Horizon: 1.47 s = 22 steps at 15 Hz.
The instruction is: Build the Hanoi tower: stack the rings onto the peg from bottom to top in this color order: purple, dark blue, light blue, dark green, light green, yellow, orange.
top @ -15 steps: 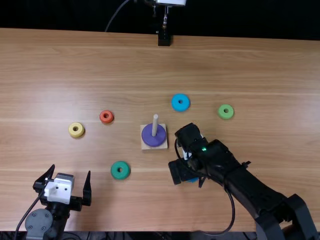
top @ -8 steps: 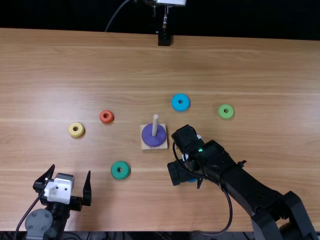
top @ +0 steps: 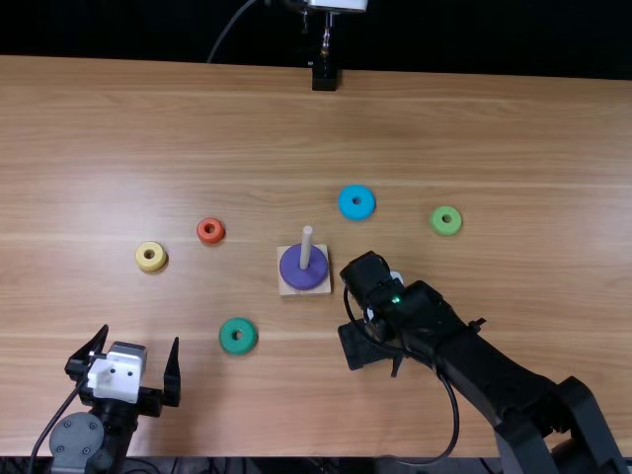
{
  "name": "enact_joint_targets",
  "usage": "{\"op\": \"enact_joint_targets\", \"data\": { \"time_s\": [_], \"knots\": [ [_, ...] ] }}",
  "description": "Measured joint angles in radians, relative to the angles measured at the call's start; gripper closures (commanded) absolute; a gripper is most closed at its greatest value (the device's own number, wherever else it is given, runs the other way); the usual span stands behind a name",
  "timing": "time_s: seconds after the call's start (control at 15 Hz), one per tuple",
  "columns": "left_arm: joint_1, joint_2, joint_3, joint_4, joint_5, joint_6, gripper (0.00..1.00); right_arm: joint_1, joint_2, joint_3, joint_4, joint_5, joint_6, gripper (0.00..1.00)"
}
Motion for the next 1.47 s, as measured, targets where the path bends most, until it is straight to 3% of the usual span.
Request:
{"op": "enact_joint_targets", "data": {
  "time_s": [0.07,0.13,0.4,0.73,1.0,1.2,1.47],
  "knots": [
    [0.0,0.0,0.0,0.001,0.0,-0.001,0.0,0.0,0.003,0.0,0.006,-0.002,0.001,0.9],
    [0.0,0.0,0.0,0.001,0.0,0.0,0.0,0.0,0.003,0.0,0.017,-0.003,0.001,1.0],
    [0.0,0.0,0.0,0.0,0.0,-0.001,0.0,0.003,0.003,-0.005,0.083,0.0,-0.001,1.0],
    [0.0,0.0,0.0,0.0,0.0,0.0,0.0,0.028,-0.123,0.056,0.039,0.005,-0.003,1.0],
    [0.0,0.0,0.0,0.001,0.0,0.0,0.0,0.053,-0.14,0.295,-0.251,0.014,-0.003,1.0],
    [0.0,0.0,0.0,0.001,0.0,0.0,0.0,0.067,-0.14,0.436,-0.377,0.018,-0.005,1.0],
    [0.0,0.0,0.0,0.0,0.0,0.0,0.0,0.067,-0.088,0.66,-0.487,0.02,-0.04,1.0]
  ]
}}
